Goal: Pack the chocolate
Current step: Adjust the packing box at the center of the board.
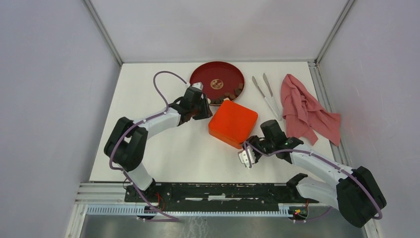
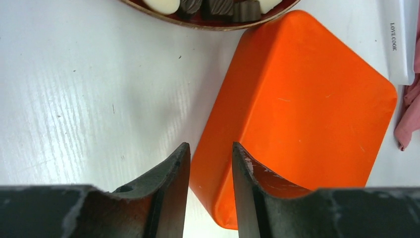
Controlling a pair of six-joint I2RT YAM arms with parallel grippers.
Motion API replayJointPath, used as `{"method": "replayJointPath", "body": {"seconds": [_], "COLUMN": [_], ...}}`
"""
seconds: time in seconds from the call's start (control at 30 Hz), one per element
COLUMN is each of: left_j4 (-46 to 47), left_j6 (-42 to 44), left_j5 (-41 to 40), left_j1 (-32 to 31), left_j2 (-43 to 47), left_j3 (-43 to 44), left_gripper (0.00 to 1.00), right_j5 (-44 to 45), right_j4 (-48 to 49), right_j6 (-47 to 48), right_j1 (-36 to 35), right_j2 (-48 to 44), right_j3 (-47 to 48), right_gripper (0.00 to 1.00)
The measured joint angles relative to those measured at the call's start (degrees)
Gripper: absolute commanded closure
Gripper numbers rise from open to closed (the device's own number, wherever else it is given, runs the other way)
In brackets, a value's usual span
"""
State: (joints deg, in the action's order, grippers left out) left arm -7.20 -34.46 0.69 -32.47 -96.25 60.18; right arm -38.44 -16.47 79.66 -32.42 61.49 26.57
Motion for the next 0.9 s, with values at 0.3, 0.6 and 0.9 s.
{"method": "replayJointPath", "body": {"seconds": [0.3, 0.6, 0.9], "left_j4": [-2.6, -4.0, -1.8], "left_j6": [-1.7, -1.7, -1.7], "left_j5": [-0.1, 1.4, 3.2], "left_j1": [0.0, -1.6, -1.7], "left_j2": [-0.7, -2.8, -1.4], "left_j3": [-0.1, 0.2, -1.5], "left_gripper": [0.58, 0.56, 0.55], "right_j5": [3.2, 6.1, 2.1], "right_j4": [0.5, 0.3, -7.7], "right_j6": [-0.5, 0.5, 4.7], "right_j1": [-0.1, -0.1, 6.1], "right_j2": [-0.2, -0.1, -0.9], "right_j3": [0.0, 0.0, 1.1], "right_gripper": [0.54, 0.55, 0.57]}}
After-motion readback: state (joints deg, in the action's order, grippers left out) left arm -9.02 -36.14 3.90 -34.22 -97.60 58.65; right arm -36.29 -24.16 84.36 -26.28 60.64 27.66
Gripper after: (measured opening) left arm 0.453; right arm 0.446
